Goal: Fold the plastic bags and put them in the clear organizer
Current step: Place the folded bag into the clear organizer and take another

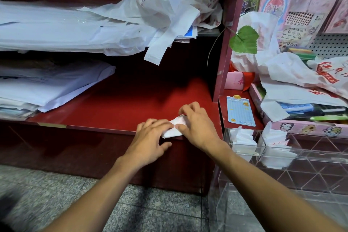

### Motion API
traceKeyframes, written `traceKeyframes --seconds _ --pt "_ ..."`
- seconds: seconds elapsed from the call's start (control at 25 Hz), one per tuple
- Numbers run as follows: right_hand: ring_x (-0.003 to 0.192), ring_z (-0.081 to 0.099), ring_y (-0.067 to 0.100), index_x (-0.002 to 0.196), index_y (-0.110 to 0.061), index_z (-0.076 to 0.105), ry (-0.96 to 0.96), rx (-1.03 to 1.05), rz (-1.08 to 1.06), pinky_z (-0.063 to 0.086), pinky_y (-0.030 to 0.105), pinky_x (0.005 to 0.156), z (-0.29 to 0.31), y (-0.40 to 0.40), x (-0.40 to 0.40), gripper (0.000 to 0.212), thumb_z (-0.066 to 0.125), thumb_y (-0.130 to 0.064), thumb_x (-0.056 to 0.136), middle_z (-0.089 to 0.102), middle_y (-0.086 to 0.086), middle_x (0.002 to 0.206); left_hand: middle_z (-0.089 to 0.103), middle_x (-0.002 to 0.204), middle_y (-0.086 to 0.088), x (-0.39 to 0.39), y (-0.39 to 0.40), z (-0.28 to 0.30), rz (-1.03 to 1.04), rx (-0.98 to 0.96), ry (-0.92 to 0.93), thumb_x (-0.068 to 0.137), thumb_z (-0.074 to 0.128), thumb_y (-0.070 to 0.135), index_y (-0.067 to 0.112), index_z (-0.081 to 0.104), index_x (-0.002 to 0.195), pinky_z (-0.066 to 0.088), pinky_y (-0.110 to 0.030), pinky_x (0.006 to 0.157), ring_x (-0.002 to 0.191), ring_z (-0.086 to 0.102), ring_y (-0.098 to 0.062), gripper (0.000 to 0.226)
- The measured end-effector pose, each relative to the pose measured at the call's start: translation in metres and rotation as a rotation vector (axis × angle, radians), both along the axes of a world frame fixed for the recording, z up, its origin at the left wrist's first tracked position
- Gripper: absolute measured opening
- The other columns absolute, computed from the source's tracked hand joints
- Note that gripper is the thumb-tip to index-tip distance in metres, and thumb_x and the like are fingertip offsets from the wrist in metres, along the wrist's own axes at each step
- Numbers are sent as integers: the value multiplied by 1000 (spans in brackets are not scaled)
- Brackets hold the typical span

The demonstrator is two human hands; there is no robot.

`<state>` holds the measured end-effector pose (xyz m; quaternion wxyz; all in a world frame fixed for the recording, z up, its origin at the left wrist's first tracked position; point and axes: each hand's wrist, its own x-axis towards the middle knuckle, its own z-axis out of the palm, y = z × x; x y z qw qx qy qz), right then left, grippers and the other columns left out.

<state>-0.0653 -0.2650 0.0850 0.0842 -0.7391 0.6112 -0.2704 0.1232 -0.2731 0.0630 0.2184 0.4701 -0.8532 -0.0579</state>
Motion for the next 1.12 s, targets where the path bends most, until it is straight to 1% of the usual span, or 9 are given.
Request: traceKeyframes --seconds 0.12,0.24,0.32,0.4,0.52,0.64,0.84,1.0,1.12 --pt "107 42 14 122 -35 60 177 76 213 34 36 90 1 7 -10 46 54 -65 87 48 -14 127 64 101 22 3 0 2 38 -125 131 78 77 26 32 70 107 23 -30 84 99 47 -12 30" --pt "111 41 13 123 -34 62 192 27 220 36 37 92 2 10 -22 47 66 -57 83 46 -11 130 68 81 21 2 0 16 22 -21 364 80 69 34 33 75 91 36 -30 79 85 53 -6 13" --pt "98 52 12 101 -23 71 -133 11 199 44 38 87 11 13 -26 24 74 -38 83 60 -9 113 71 77 13 -6 5 31 -56 188 561 83 70 29 29 75 87 45 -29 72 77 60 -2 7" --pt "74 59 7 84 -16 71 -550 112 192 49 28 72 30 21 -34 4 75 -17 85 67 -9 82 76 91 7 -20 14 46 -116 373 733 84 74 14 24 73 98 52 -28 77 86 69 -4 17" --pt "70 64 8 94 -13 72 -840 193 117 50 22 62 58 45 -58 7 72 -10 88 72 -4 79 77 100 2 -54 29 61 -168 485 863 83 74 1 22 69 107 54 -28 87 96 72 -13 31" --pt "63 62 10 108 -12 70 -804 245 6 46 24 49 73 69 -99 20 71 -15 89 71 1 81 77 94 1 -97 42 72 -218 552 931 84 71 -2 21 67 104 54 -20 80 88 73 -13 30" --pt "62 62 7 105 -8 69 -809 60 -322 48 21 53 87 114 -187 18 66 -2 88 71 2 85 75 83 -4 -170 56 65 -131 508 829 83 69 -1 16 67 98 49 -17 72 73 64 -10 23" --pt "92 61 19 110 -7 70 -376 -120 -544 47 25 77 79 140 -253 25 58 2 89 69 9 106 70 94 9 -214 69 57 -151 372 632 84 69 6 23 70 98 48 -13 79 88 64 -7 22" --pt "97 61 17 109 -9 71 -156 -95 -469 42 25 80 70 146 -274 24 63 -2 88 70 6 108 68 106 12 -235 77 50 -178 191 400 86 67 16 30 68 104 44 -28 93 106 56 -9 23"
